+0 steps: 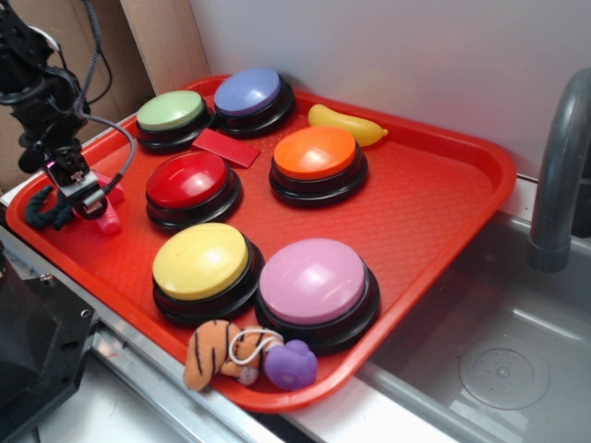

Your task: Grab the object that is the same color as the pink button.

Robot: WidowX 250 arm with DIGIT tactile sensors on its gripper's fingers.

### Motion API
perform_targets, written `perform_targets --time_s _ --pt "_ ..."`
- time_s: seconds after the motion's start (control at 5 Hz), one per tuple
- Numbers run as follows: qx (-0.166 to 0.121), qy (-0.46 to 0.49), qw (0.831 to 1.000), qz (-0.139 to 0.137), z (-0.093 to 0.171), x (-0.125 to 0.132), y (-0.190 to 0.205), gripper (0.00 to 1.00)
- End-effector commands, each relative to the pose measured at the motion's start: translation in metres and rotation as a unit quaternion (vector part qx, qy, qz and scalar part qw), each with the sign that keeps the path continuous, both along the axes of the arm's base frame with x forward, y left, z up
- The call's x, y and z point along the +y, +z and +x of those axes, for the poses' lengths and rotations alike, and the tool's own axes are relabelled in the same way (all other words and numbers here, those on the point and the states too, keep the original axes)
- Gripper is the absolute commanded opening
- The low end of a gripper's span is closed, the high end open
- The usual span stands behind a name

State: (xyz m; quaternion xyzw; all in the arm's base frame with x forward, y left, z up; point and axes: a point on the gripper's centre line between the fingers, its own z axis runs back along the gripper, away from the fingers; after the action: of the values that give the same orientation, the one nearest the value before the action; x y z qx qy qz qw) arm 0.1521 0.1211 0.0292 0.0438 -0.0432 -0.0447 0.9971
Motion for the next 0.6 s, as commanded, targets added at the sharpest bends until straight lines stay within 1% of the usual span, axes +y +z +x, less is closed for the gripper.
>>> perform_targets --time_s 0.0,0.2,0.4 --pt "-0.014 -0.005 1.0 0.002 0.012 0.007 0.001 0.0" --pt "-0.021 -0.002 1.0 0.001 0.013 0.007 0.006 0.0" --pt "-0.025 0.006 1.0 -0.002 0.013 0.0 0.018 0.0"
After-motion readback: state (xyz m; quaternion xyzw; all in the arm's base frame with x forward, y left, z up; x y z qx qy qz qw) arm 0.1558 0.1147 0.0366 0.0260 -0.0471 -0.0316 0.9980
